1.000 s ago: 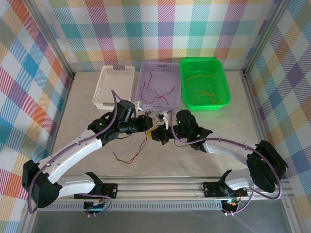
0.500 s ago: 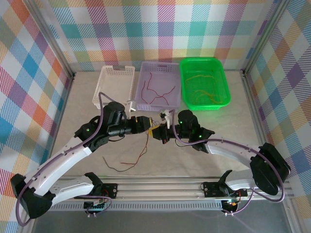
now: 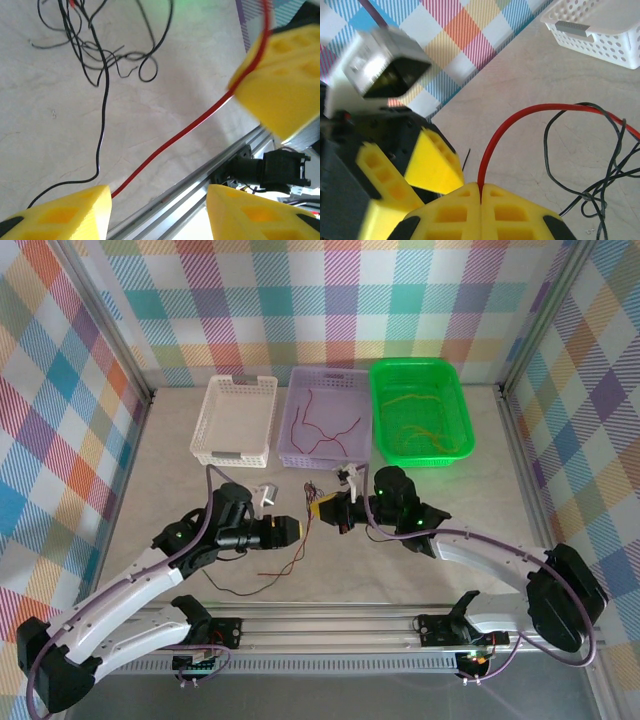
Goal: Untangle the cables
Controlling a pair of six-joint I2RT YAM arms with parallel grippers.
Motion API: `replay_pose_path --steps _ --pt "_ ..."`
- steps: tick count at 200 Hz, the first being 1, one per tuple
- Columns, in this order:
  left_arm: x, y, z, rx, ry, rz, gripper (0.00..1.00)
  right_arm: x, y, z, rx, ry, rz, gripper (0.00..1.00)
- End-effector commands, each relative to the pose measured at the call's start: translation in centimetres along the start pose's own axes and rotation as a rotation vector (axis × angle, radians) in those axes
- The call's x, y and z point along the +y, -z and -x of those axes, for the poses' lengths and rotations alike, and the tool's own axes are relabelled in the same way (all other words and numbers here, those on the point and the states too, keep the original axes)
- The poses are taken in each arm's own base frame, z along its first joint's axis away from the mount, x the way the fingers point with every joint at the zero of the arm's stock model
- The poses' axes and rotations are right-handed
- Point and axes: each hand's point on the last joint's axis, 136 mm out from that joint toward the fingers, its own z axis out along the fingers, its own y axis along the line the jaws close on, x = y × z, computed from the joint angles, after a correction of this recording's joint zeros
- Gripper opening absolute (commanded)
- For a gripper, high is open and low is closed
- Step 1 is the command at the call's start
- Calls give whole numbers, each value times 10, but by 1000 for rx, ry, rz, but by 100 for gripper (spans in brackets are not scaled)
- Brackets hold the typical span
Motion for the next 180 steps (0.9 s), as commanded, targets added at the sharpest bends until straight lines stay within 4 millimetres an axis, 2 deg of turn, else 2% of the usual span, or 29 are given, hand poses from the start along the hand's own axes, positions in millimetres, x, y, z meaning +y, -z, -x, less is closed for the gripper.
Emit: replay_pose_path --steps 1,43,84,136,180 --pt "-9 1 5 -27 -32 -57 53 18 12 17 -42 19 53 0" --pt "8 -12 4 -49 -55 -22 54 46 26 18 5 43 181 0" --pt "-1 -32 12 -77 -33 -111 60 69 31 15 45 55 304 0" --pt "-14 -50 15 -43 -60 -178 63 79 36 22 35 64 342 0" --pt "1 -59 7 -17 -85 -121 62 89 42 28 18 71 368 0"
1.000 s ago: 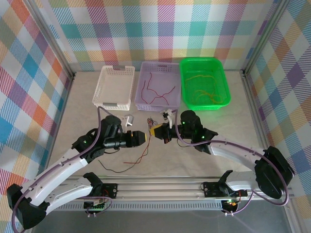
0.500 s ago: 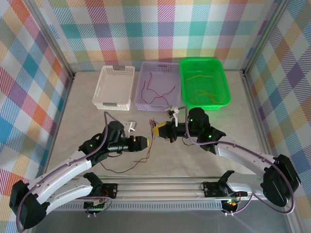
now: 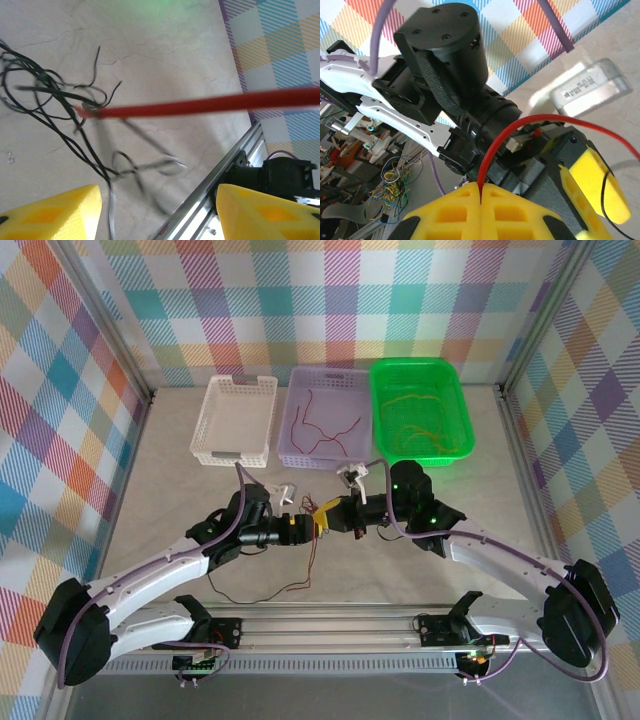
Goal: Untangle the cables
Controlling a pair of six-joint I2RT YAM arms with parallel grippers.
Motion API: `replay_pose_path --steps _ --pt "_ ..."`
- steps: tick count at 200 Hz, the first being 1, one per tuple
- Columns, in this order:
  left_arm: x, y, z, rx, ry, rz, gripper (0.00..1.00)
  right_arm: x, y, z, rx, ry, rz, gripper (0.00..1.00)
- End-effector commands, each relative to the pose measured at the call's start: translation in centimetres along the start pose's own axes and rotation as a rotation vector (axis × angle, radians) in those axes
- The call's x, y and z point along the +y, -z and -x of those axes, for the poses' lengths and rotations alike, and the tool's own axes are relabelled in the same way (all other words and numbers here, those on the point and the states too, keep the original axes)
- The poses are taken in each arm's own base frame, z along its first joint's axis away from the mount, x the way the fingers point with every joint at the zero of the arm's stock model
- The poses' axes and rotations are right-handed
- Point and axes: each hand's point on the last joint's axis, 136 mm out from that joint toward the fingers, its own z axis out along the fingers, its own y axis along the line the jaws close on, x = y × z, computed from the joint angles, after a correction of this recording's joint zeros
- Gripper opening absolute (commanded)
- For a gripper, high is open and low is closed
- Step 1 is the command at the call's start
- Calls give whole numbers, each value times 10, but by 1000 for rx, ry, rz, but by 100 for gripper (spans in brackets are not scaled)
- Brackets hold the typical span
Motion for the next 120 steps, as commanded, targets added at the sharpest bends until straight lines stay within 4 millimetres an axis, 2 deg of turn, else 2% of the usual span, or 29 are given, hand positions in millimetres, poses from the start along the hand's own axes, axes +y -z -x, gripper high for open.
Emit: replay_pose_path --steps 1,44,66,91,109,120 --pt "-1 -1 1 -7 -49 -12 62 29 7 23 -49 79 72 0" --pt "7 -10 -5 18 -60 20 61 37 11 31 -72 94 71 0" --pt "11 -12 -7 23 -66 46 59 43 17 42 -105 118 50 0" --pt "16 -5 0 -17 -66 86 54 55 29 69 -148 176 -12 0" --pt "16 3 6 -51 -68 112 47 64 43 96 -201 217 -62 0" --pt "17 7 10 -63 -72 137 46 71 53 116 -237 240 -91 0"
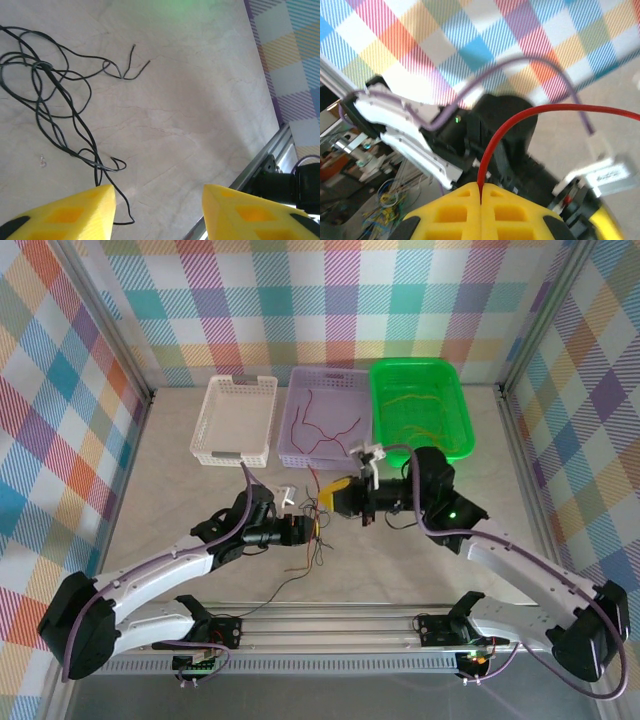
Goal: Untangle the cables
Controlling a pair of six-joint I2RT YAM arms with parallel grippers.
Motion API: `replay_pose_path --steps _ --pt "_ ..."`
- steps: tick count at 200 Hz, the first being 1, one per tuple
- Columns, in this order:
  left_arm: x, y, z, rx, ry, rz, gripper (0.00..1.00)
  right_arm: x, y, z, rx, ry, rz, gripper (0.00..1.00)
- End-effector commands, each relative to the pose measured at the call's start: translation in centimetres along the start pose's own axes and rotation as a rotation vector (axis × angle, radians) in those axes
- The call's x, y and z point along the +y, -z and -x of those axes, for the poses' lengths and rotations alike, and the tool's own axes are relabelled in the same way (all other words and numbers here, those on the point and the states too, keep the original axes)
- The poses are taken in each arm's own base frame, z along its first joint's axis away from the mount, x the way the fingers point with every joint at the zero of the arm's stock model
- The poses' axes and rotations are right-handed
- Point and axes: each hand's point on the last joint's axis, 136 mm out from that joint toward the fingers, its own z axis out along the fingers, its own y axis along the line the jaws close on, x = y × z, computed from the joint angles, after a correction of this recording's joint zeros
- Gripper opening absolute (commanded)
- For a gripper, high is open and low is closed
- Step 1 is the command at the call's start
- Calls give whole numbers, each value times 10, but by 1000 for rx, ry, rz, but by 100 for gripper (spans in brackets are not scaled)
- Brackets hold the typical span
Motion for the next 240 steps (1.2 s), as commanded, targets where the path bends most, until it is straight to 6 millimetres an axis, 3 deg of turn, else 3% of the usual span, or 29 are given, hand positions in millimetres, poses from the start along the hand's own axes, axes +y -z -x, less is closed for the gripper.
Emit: replay_pose_path --steps 1,34,51,71,101,138,184,211,240 --pt "2 12 10 -47 -23 54 46 15 19 52 -95 106 -68 0" --pt "9 28 19 -96 -23 124 48 26 29 111 -133 189 -131 0" --pt "15 36 23 -124 -19 165 50 17 29 134 -131 206 -154 0" --pt "22 39 17 -104 -13 198 51 -16 30 162 -139 165 -183 0" --pt "25 44 14 -110 -8 206 51 -94 22 186 -114 37 -210 0" --pt "27 57 15 -136 -20 235 51 -196 -7 186 -49 -99 -245 0" --pt "33 64 12 -146 -22 258 51 -310 -28 165 -3 -282 -332 0" --pt "38 65 10 -148 -21 274 51 -359 -31 151 -5 -344 -398 0" --pt "39 65 9 -146 -26 282 51 -405 -28 119 1 -445 -458 0"
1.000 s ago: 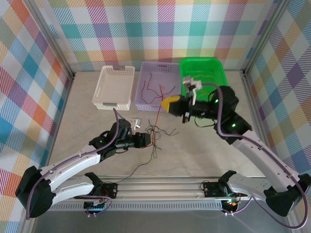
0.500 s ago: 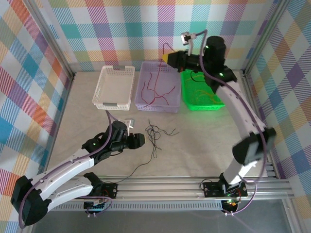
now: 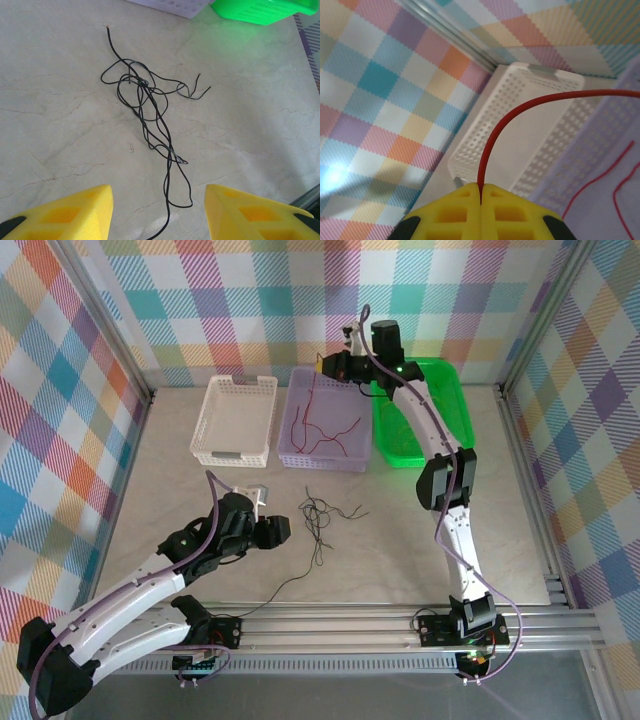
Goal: Untangle the cables
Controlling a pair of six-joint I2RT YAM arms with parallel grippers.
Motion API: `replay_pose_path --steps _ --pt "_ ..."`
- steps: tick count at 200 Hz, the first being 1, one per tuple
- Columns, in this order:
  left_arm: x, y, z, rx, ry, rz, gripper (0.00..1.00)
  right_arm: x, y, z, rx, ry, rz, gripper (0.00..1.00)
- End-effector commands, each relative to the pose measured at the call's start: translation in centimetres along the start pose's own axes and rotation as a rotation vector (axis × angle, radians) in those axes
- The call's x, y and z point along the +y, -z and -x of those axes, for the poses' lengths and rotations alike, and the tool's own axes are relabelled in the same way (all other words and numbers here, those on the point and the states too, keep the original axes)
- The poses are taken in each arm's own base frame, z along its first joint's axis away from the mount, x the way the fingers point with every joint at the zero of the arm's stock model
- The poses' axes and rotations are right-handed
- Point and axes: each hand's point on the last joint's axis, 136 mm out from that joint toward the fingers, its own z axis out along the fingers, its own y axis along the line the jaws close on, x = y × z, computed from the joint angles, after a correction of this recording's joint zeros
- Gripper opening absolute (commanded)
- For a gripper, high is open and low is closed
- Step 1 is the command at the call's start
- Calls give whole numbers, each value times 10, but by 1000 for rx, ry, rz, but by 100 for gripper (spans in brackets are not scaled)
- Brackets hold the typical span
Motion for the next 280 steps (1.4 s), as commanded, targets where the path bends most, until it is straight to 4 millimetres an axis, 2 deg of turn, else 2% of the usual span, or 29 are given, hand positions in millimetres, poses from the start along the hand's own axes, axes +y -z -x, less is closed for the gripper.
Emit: replay_pose_path --steps 1,26,56,85,102,124,136,174,208,224,252,280 --pt "7 2 0 -6 -22 29 51 -30 0 -6 10 -97 -55 0" --pt "6 0 0 -1 -25 28 51 -62 -16 -39 69 -170 -99 0" --pt "5 -3 1 7 -28 29 51 -96 -24 -71 111 -252 -192 0" --pt "4 -7 0 17 -27 26 51 -117 -21 -87 135 -312 -291 0" --pt "2 -7 0 17 -26 21 51 -118 -16 -88 145 -326 -327 10" --pt "3 -7 0 19 -25 23 51 -109 -8 -80 135 -319 -341 24" --pt "3 -7 0 19 -26 23 51 -102 -3 -75 127 -308 -343 27" --pt "3 -10 -2 30 -25 23 51 -60 18 -47 72 -233 -320 41" --pt "2 -13 -2 37 -24 22 51 -27 42 -24 1 -159 -323 63" --pt "1 -12 -1 35 -23 19 51 -15 50 -19 -12 -133 -323 66" --pt "1 -12 -1 38 -23 22 51 2 65 -12 -33 -100 -333 77" --pt "0 -10 1 39 -24 26 51 14 78 -11 -47 -81 -350 82"
